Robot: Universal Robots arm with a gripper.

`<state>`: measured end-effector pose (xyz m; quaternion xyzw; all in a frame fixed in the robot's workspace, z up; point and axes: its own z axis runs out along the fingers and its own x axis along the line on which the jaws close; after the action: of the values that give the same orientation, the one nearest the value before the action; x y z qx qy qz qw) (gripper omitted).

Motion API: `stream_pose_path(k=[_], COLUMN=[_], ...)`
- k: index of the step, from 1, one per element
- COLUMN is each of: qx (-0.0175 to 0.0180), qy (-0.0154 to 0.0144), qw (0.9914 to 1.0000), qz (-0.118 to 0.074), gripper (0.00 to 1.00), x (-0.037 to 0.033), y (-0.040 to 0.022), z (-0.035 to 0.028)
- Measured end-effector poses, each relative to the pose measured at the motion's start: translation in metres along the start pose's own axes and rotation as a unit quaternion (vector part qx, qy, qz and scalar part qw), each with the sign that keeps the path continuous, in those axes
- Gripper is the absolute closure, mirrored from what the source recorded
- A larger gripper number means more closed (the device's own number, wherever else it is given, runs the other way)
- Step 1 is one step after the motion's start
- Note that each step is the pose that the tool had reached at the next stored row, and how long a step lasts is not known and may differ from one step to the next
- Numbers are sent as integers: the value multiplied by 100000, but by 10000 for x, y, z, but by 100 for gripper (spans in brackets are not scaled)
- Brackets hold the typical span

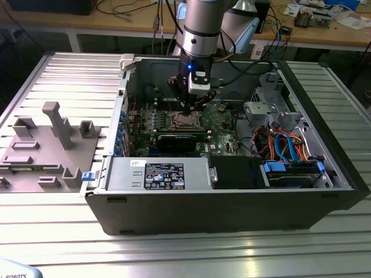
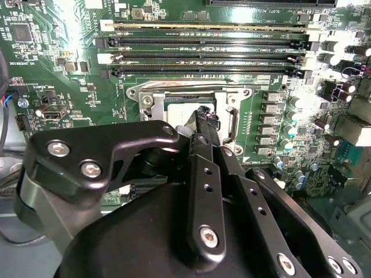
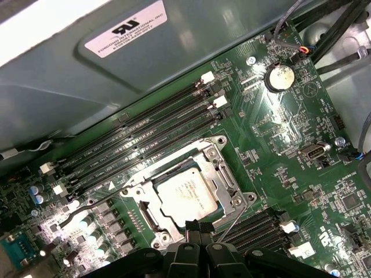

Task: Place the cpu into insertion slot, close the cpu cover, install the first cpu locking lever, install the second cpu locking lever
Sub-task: 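Install the first cpu locking lever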

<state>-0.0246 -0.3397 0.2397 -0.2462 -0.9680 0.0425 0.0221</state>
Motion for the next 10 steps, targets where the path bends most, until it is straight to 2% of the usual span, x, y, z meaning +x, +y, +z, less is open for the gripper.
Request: stream_pose_path(k=[10], qx=[11], qy=[-32], qw=[99999], qz=[-350], gripper=[89], x=[0], y=[0], z=[0])
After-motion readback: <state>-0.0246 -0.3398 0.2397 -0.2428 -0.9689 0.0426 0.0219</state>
